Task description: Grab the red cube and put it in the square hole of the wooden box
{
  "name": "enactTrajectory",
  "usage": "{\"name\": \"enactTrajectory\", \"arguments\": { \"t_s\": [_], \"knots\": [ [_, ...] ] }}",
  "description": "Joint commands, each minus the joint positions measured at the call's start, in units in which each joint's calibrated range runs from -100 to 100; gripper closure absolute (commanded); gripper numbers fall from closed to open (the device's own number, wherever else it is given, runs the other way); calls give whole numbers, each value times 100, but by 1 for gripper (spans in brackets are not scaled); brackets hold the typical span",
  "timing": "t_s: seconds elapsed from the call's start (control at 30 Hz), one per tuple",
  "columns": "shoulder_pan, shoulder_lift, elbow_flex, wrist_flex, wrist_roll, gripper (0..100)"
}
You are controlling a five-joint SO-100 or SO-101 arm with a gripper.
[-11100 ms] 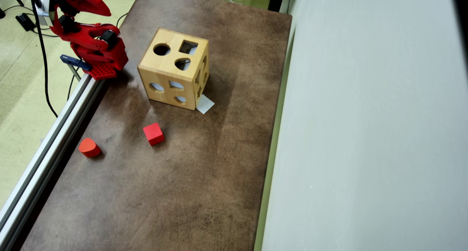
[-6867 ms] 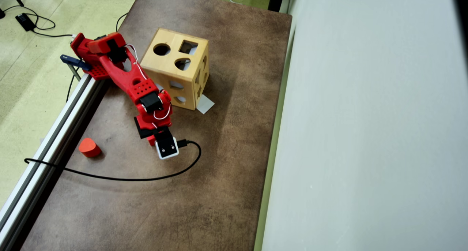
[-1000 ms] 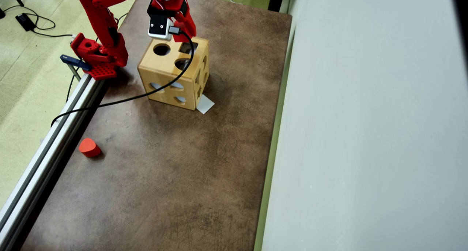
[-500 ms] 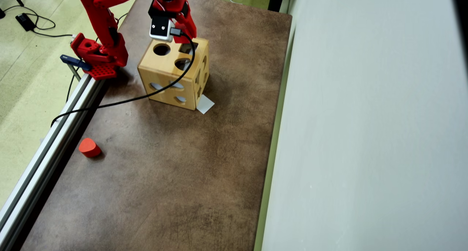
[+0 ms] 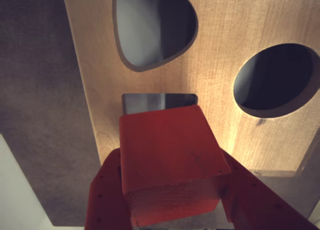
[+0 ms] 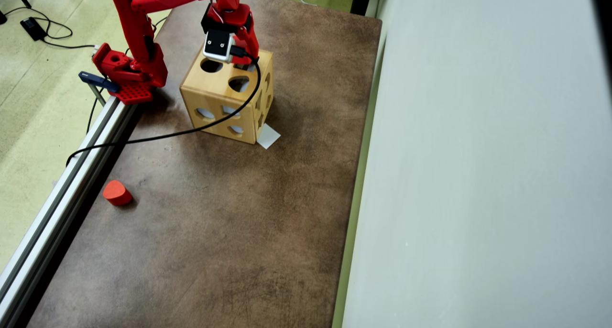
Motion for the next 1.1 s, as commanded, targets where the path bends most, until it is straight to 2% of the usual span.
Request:
{"name": "enactTrajectory", "arguments": {
  "t_s": [0.0,0.33,0.6,1.07],
  "knots": [
    [24,-21,-54,-79,5,98],
    [39,-21,-36,-79,-15,98],
    [670,-21,-45,-6,-127,98],
    [306,-4,-54,-63,-122,98]
  ]
}}
